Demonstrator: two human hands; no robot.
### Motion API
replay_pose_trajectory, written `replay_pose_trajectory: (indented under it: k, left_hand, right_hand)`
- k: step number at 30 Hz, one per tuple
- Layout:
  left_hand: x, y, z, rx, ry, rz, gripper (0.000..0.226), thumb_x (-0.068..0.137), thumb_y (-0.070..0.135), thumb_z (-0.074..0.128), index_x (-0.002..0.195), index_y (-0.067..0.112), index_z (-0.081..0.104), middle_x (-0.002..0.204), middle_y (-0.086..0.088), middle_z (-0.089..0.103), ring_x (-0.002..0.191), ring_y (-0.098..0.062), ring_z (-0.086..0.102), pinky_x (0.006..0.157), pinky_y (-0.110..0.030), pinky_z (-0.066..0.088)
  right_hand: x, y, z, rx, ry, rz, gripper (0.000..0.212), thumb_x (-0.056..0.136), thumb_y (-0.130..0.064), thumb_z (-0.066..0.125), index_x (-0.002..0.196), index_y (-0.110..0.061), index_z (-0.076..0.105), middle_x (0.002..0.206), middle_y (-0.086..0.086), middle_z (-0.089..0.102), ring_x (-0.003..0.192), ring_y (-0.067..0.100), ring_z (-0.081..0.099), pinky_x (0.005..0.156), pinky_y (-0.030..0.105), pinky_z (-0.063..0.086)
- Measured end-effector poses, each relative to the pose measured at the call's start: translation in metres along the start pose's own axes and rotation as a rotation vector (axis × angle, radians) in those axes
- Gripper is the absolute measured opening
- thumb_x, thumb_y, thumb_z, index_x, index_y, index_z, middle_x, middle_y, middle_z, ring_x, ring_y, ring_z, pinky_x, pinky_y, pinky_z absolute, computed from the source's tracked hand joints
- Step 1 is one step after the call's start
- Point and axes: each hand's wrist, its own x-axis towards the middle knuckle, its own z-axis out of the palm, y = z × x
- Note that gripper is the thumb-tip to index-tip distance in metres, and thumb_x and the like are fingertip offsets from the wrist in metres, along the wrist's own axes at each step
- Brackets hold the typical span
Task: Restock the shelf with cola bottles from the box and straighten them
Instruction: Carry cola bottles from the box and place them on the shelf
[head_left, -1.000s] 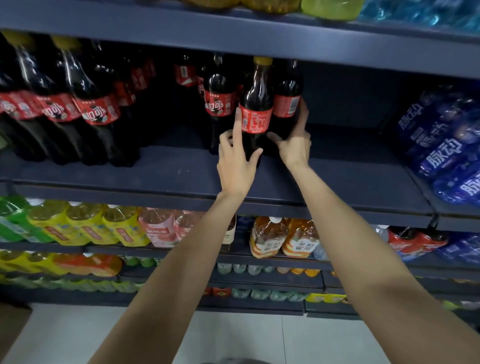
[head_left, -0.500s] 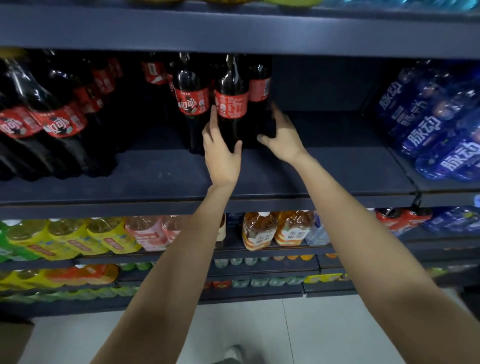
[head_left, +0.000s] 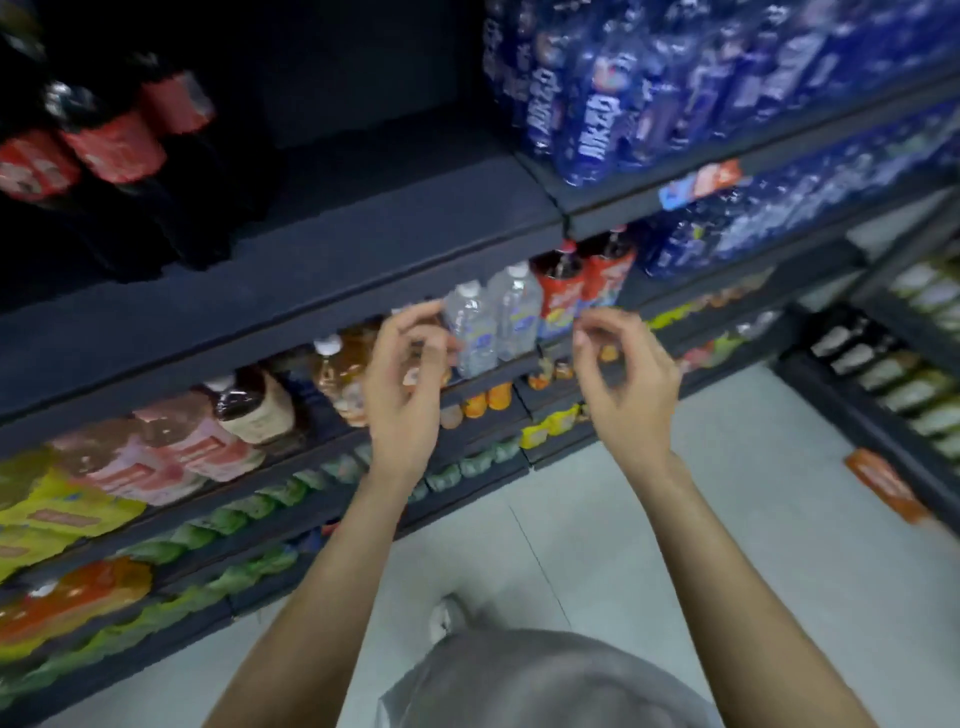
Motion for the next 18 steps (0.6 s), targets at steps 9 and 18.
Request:
replay_pose_trajectory:
  k: [9, 18]
  left_hand:
    - [-0.153, -0.089, 0.192, 0.202, -0.692, -0.415, 0.013, 0.088, 0.025, 0.06, 0.097, 0.033, 0.061, 0.081, 0.016, 0.068, 0.08, -0.001, 0.062, 0.075, -0.02, 0.046]
    - [-0.229, -0.118, 0.421, 0.486, -1.288, -0.477, 0.016, 0.089, 0.017, 0.061, 0.099, 0.029, 0.062, 0.092, 0.001, 0.068, 0.093, -0.022, 0.065, 0.089, -0.036, 0.049]
  right_hand:
    - [-0.177, 0.116, -0.231, -0.36, -0.141, 0.652, 0.03, 0.087, -0.012, 0.063, 0.117, -0.016, 0.062, 0.109, -0.002, 0.066, 0.093, 0.012, 0.063, 0.082, 0.036, 0.052]
    - [-0.294, 0.196, -0.406, -0.384, 0.065, 1.374, 0.037, 0.088, -0.015, 0.062, 0.125, -0.015, 0.058, 0.115, 0.004, 0.065, 0.1, 0.022, 0.063, 0.09, 0.038, 0.049]
